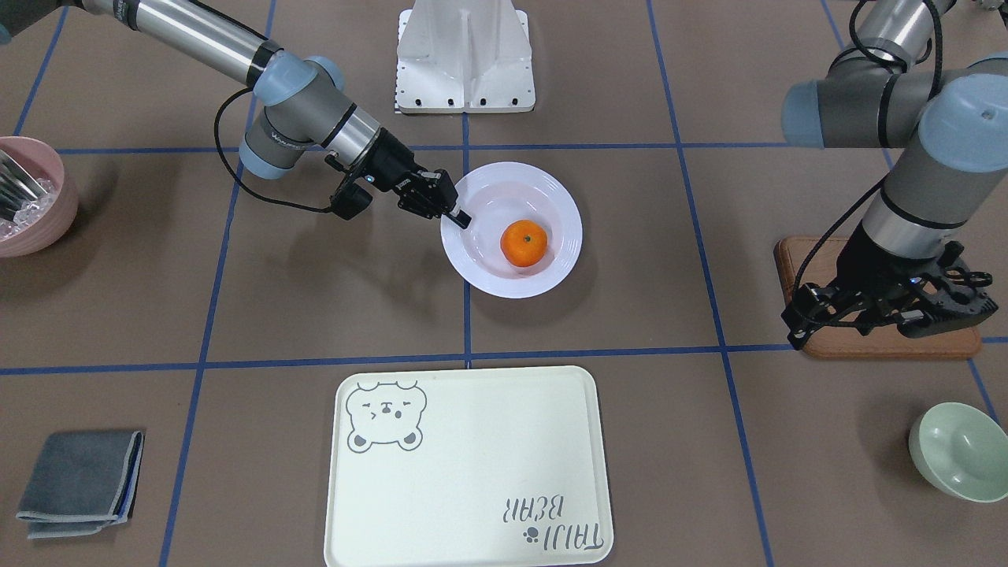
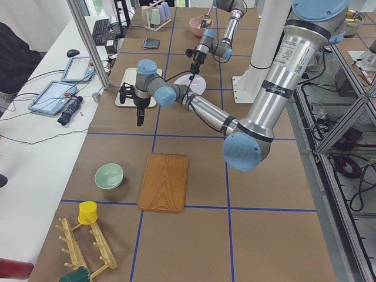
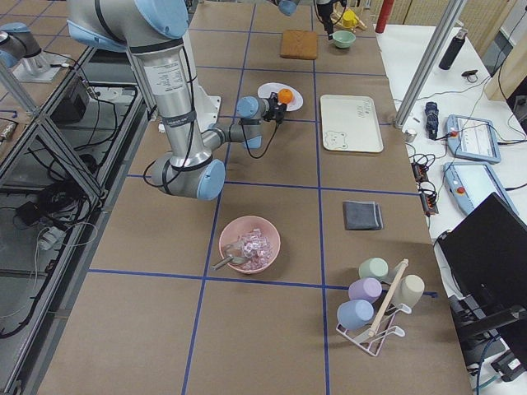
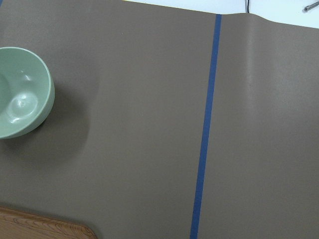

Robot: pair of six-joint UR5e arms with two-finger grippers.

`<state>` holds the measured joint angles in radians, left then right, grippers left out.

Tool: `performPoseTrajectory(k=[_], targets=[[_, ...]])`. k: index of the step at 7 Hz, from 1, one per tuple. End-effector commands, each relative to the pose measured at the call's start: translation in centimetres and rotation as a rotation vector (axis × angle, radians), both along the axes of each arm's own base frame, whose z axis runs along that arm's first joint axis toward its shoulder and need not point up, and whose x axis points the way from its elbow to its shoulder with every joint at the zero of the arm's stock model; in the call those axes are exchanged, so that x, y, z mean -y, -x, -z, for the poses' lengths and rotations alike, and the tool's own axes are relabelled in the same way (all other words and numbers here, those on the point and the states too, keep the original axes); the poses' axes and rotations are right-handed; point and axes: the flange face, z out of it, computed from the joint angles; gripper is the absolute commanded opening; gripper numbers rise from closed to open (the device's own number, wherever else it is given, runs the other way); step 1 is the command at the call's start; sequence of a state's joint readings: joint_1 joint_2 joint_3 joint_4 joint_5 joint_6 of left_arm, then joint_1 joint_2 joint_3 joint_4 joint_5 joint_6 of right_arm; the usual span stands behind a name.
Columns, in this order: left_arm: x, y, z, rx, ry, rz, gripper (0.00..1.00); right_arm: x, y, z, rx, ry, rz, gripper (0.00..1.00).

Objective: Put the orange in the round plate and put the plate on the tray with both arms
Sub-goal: 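Lift and carry the plate with orange onto the bear tray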

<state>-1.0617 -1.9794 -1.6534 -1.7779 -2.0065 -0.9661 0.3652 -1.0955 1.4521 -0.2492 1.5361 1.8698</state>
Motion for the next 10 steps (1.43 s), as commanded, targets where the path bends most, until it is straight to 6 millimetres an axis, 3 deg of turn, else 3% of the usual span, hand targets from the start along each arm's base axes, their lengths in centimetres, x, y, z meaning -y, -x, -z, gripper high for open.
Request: performPoseTrajectory(k=[1,2,4,6,7,8,10], targets=[[0.1,0.1,-0.2,0.002,0.004,0.002,0.99,3.3,-1.7,1.9,0.025,-0.005,-0.078,0.0],[0.0,0.1,-0.1,0.002,0.002,0.001,0.99,6.2,-3.2,2.2,0.021,0.001,-0.159,0.0],[0.0,0.1,-0.1,0.002,0.003,0.002,0.99,15.0,-1.7,5.3,-0.13,0.073,-0.266,0.0],[0.1,0.0,-0.3,0.004,0.005,0.001,0.99,21.4,-0.7,4.5,-0.197,0.142,-0.322,0.0],[0.1,0.0,-0.3,0.004,0.005,0.001,0.99,23.6,-0.7,3.3,-0.225,0.178,-0.332,0.0],[0.1,0.0,-0.3,0.004,0.005,0.001,0.99,24.4,-0.4,2.0,-0.245,0.205,-0.314,0.0],[0.1,0.1,-0.2,0.003,0.004,0.003,0.99,24.3,0.2,2.1,-0.249,0.213,-0.284,0.0]])
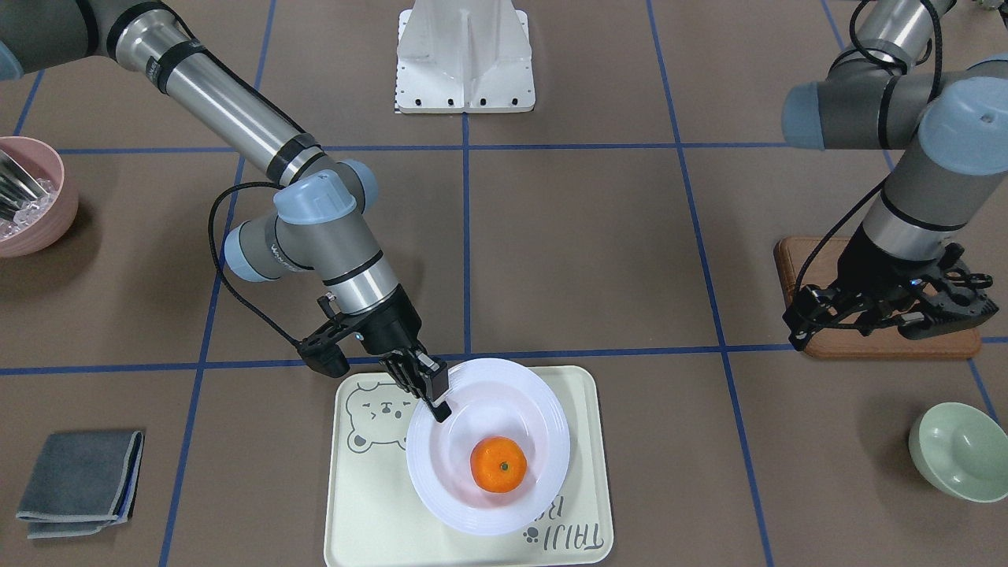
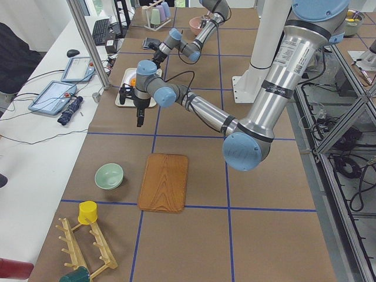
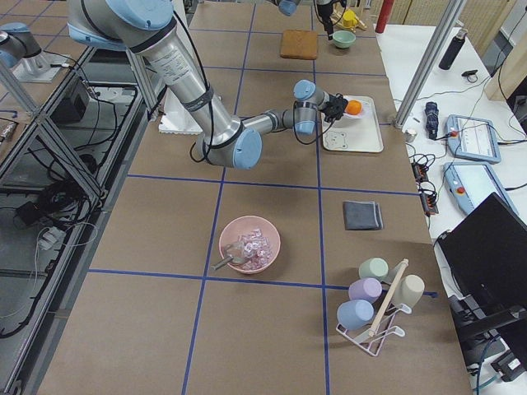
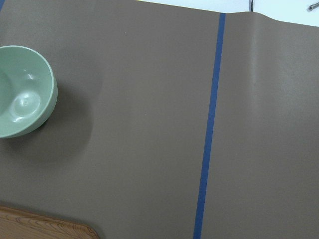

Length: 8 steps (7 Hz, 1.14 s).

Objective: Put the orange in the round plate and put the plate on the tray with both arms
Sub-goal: 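Lower the plate onto the tray and release it with the right gripper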

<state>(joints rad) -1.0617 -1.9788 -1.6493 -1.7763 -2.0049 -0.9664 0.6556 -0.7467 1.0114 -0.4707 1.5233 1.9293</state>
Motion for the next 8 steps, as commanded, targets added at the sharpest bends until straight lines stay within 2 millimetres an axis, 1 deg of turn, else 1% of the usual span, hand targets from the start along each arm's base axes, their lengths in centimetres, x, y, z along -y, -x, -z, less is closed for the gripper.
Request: performPoseTrajectory(k=[1,2,3,4,5,6,7,8], targets=[[0.0,0.0,0.0,0.0,0.0,0.0,0.99,-0.1,0.6,-0.3,-0.004,0.019,0.046,0.0],[0.0,0.0,0.0,0.0,0.0,0.0,0.99,-0.1,0.6,-0.7,-0.009,0.025,0.052,0.02],[0.0,0.0,-0.1,0.001,0.002,0.0,0.99,0.2,0.6,-0.9,-0.038,0.045,0.056,0.44],[0.0,0.0,-0.1,0.001,0.002,0.0,0.99,1.0,-0.2,-1.0,-0.125,0.002,0.111,0.99],[0.1,0.1,-0.1,0.001,0.002,0.001,0.99,1.0,-2.4,-1.0,-0.248,-0.022,0.206,1.0],[0.0,0.1,0.0,0.0,0.0,0.001,0.99,1.1,-7.2,-1.6,-0.341,-0.016,0.299,1.0],[0.0,0.1,0.0,0.001,0.002,0.001,0.99,1.9,-12.9,-2.7,-0.402,-0.001,0.407,1.0],[0.0,0.4,0.3,-0.005,-0.004,0.004,0.99,3.2,-21.1,-4.9,-0.465,0.008,0.475,1.0]])
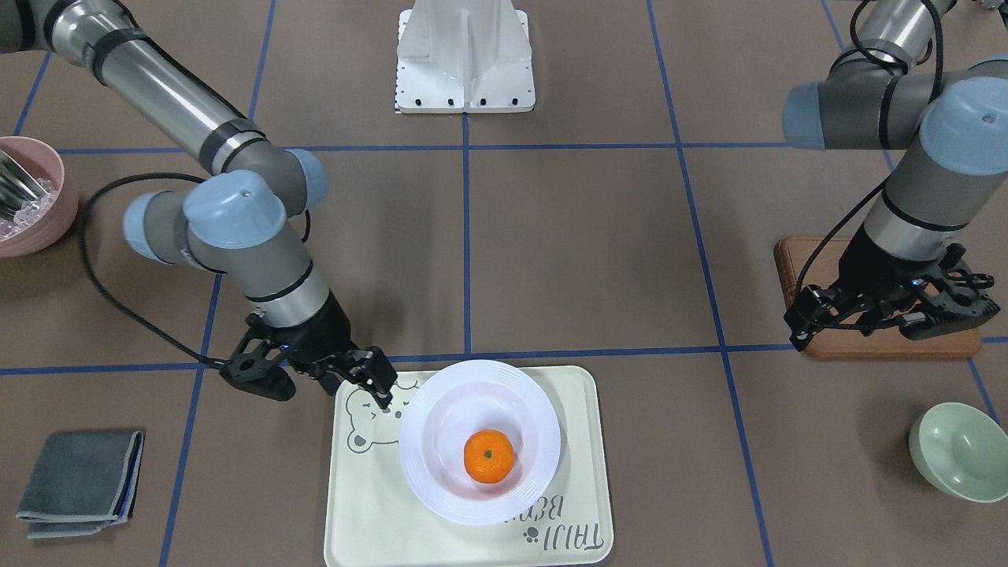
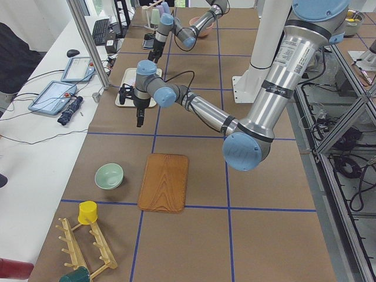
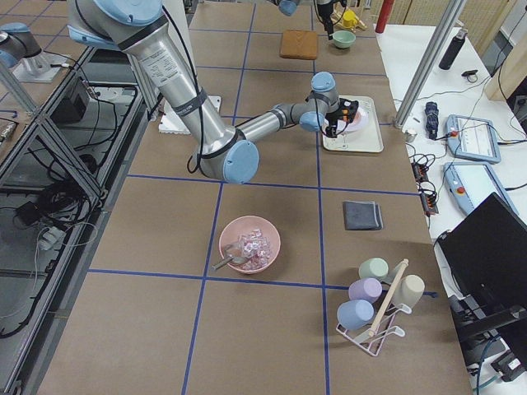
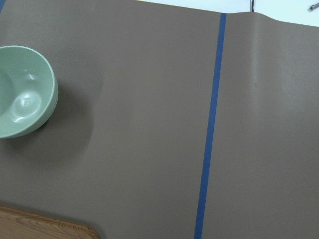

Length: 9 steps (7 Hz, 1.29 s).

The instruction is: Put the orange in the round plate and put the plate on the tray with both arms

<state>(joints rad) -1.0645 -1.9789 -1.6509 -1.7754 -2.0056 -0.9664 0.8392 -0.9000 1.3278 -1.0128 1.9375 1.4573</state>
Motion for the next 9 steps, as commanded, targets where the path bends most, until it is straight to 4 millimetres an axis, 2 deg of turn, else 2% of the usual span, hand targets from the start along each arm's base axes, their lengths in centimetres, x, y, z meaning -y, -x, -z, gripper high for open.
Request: performPoseTrajectory(k=[1,2,3,4,5,6,7,8,9], targets=[[-0.9,0.8,-0.9,-0.031,0.033,-0.025,0.99,-1.4,-15.4,-5.0,-0.166,-0.068,0.196,1.0],[-1.1,4.0,-1.9,-0.055,0.028,-0.063,0.99,-4.7,-21.8,-9.2,-0.279,-0.137,0.288,1.0],[-2.8,7.0,-4.8,-0.044,-0.007,-0.146,0.99,-7.7,-28.5,-14.4,-0.359,-0.19,0.358,1.0],[-4.2,10.6,-8.5,-0.03,-0.016,-0.192,0.99,-11.1,-34.5,-19.7,-0.424,-0.228,0.43,1.0],[-6.9,15.0,-14.0,-0.003,-0.045,-0.28,0.99,-14.0,-39.4,-24.5,-0.436,-0.248,0.502,1.0],[-9.7,19.8,-18.5,0.029,-0.084,-0.345,0.99,-17.1,-44.0,-28.0,-0.436,-0.254,0.519,1.0],[-12.5,23.4,-22.1,0.056,-0.089,-0.366,0.99,-19.0,-45.0,-30.3,-0.407,-0.202,0.519,1.0],[-15.2,25.6,-25.0,0.065,-0.06,-0.365,0.99,-18.1,-46.9,-33.5,-0.451,-0.142,0.495,1.0],[-16.4,26.1,-26.4,0.065,-0.035,-0.364,0.99,-16.3,-48.7,-33.5,-0.424,-0.091,0.462,1.0]])
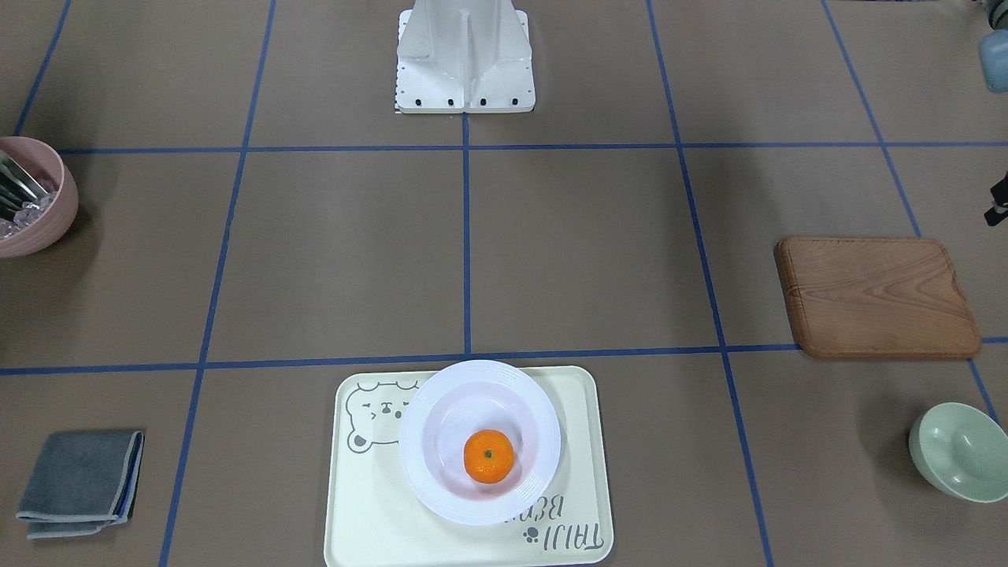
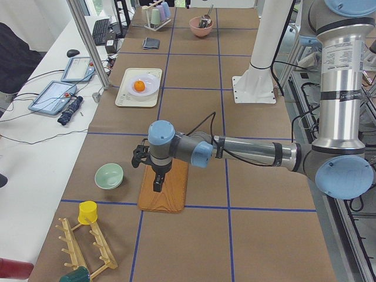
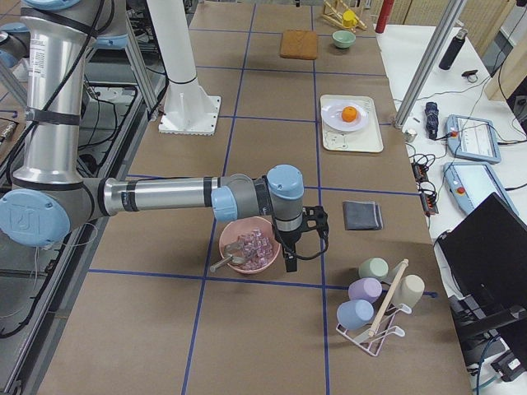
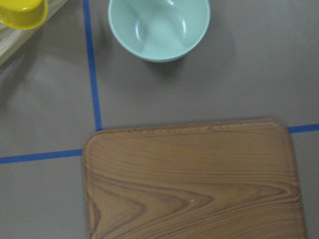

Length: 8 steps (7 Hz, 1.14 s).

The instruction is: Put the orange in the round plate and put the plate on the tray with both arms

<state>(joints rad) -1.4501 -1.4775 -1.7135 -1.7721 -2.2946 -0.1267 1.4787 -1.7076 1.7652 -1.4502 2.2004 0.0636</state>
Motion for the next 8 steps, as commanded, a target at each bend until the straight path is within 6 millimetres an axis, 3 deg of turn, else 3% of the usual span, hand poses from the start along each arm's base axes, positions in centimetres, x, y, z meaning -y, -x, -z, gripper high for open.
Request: performPoseTrajectory(k=[1,2,3,8], targets=[[-2.7,2.7,-3.6,0.01,0.049,0.02,0.99,3.0,-2.4,0.2,0.029,0.142,-0.05,1.0],[-3.2,4.4,-4.4,-0.01,0.084,0.059,0.99,3.7,-3.7,1.4,0.087,0.209,-0.08,1.0],[-3.4,5.2,-4.5,-0.036,0.133,0.076,0.99,3.0,-4.2,0.9,0.136,0.232,-0.097,1.0],[-3.6,5.2,-5.0,-0.034,0.144,0.075,0.99,2.3,-4.3,-0.4,0.157,0.255,-0.103,1.0]])
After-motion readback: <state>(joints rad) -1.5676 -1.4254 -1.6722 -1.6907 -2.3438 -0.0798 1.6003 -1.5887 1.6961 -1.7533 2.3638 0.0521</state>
